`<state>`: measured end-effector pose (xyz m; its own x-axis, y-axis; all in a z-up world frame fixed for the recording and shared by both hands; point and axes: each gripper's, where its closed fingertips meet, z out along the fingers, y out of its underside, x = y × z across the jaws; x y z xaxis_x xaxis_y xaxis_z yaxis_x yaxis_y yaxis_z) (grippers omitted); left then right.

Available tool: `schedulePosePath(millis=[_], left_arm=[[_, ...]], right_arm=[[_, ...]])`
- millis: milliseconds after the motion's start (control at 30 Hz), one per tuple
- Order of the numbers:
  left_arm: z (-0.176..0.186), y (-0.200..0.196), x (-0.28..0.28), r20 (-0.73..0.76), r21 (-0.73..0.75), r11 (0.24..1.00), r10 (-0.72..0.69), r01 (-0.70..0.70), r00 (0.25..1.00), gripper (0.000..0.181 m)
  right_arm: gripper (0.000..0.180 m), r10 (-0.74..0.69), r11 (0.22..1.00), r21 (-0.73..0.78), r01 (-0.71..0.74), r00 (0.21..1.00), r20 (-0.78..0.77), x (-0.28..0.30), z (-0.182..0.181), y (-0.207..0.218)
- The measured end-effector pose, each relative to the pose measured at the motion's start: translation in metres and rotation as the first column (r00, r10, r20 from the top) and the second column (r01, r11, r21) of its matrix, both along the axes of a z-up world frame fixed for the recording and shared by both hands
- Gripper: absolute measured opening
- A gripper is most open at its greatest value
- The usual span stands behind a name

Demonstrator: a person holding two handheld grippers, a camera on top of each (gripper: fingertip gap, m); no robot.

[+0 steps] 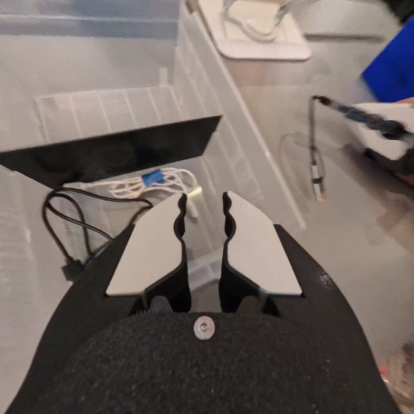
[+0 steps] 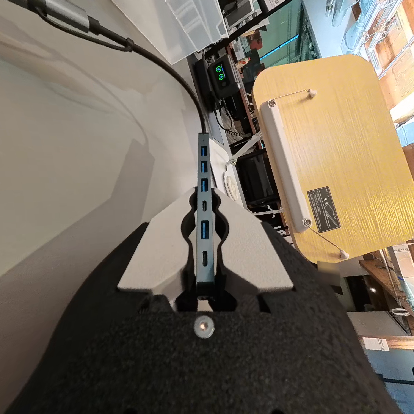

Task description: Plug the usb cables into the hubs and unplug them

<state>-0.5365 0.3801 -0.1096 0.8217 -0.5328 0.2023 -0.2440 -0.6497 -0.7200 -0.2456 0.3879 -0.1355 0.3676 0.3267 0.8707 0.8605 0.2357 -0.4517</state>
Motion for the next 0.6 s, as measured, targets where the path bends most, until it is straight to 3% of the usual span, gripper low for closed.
schedulePosePath(millis=[133, 333, 400, 600], left_arm=[[-0.037, 0.03, 0.002, -0.17, -0.171, 0.985, -0.01, -0.019, 0.985, 0.056], [-0.076, 0.041, 0.0, -0.467, -0.181, 0.983, -0.053, -0.037, 0.883, 0.085], [-0.076, 0.041, -0.002, -0.505, -0.154, 0.987, -0.045, -0.038, 0.862, 0.071], [-0.074, 0.031, 0.0, -0.5, -0.177, 0.984, -0.106, 0.019, 0.86, 0.062]], right_arm=[[0.009, 0.002, 1.0, 0.001, -0.002, 1.0, 0.004, 0.0, -0.001, 0.0], [0.01, 0.006, 1.0, -0.002, -0.006, 1.0, -0.007, 0.0, 0.0, 0.0], [0.01, 0.003, 1.0, -0.01, -0.003, 1.0, -0.016, 0.001, 0.0, 0.001], [0.01, 0.0, 1.0, -0.028, -0.001, 0.999, -0.037, 0.002, 0.0, 0.003]])
